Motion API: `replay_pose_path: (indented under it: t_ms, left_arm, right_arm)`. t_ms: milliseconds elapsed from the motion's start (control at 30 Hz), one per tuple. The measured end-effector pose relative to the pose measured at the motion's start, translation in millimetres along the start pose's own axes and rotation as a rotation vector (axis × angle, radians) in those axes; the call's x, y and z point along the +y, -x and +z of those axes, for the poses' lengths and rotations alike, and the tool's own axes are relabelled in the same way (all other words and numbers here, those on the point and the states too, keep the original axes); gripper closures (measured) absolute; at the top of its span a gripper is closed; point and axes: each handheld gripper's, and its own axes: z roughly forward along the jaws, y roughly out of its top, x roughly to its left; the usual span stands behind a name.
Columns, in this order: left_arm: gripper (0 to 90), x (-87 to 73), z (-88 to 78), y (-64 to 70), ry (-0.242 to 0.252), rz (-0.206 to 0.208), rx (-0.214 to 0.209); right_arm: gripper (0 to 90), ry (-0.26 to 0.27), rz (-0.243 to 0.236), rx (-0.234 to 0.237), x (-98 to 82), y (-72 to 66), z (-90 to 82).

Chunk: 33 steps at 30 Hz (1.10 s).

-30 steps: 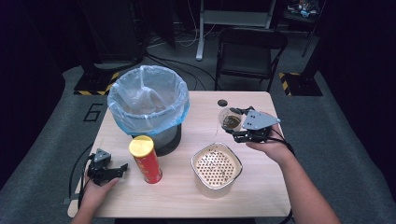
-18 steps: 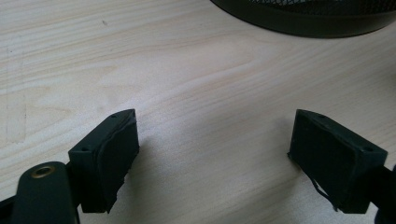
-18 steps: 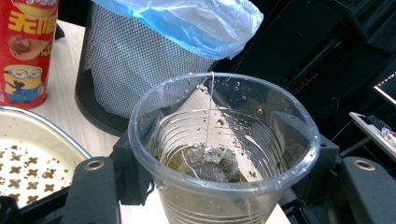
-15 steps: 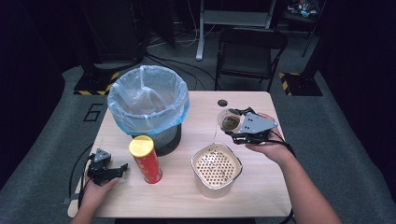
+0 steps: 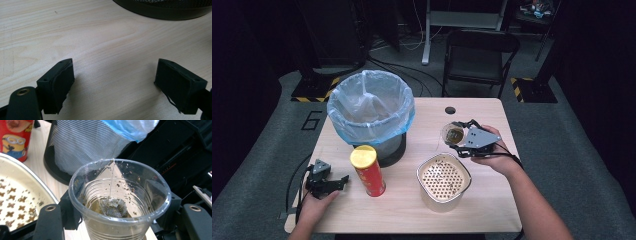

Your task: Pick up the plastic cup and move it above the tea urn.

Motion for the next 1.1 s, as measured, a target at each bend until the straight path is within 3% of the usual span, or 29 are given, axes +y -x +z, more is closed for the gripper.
replay_pose_path:
  t_ms: [200,433,600,667,700,767,833,867,933,967,1000,1067,1100]
  left_arm:
    - [15.2,0.1,0.0,0.1,0.003,0.002,0.003]
    - [15.2,0.1,0.0,0.1,0.003,0.002,0.003]
    - [15.2,0.0,0.0,0.1,0.003,0.002,0.002]
    - [15.2,0.1,0.0,0.1,0.003,0.002,0.002]
    - [15.2,0.1,-0.1,0.1,0.003,0.002,0.002]
    - [15.2,0.1,0.0,0.1,0.003,0.002,0.002]
    - [15.2,0.0,-0.1,0.1,0.003,0.002,0.002]
    - [15.2,0.1,-0.1,0.1,0.003,0.002,0.002]
    - [15.2,0.0,-0.1,0.1,0.003,0.002,0.002]
    - [15.2,0.1,-0.1,-0.2,0.002,0.006,0.003]
    - [15.2,0.0,-0.1,0.1,0.002,0.002,0.002]
    - [15.2,0.0,-0.1,0.1,0.003,0.002,0.002]
    - [15.2,0.1,-0.2,-0.2,0.002,0.006,0.005]
  right_arm:
    - [34.5,-0.015,-0.087,0.0,-3.0,-10.8,-3.8]
    - [34.6,-0.083,-0.295,-0.007,5.4,-36.0,-7.4]
    - [34.6,-0.122,-0.52,-0.066,14.9,-56.0,-8.3]
    - [34.6,-0.153,-0.662,-0.107,19.7,-65.6,-8.6]
    - [34.6,-0.165,-0.705,-0.108,20.6,-68.4,-8.2]
    - [34.5,-0.205,-0.836,-0.132,21.1,-76.2,-6.0]
    - [34.5,-0.239,-0.91,-0.134,20.8,-80.4,-4.0]
    - [34.5,-0.254,-0.976,-0.158,20.0,-83.4,-3.0]
    - [34.5,-0.268,-1.036,-0.173,18.9,-86.8,-1.8]
    - [34.4,-0.289,-1.141,-0.202,19.8,-90.4,-1.9]
    - [34.4,-0.289,-1.141,-0.202,19.8,-90.4,-1.9]
    - [34.4,-0.292,-1.224,-0.217,21.3,-95.2,-2.5]
    - [34.3,-0.285,-1.242,-0.223,21.8,-97.1,-2.6]
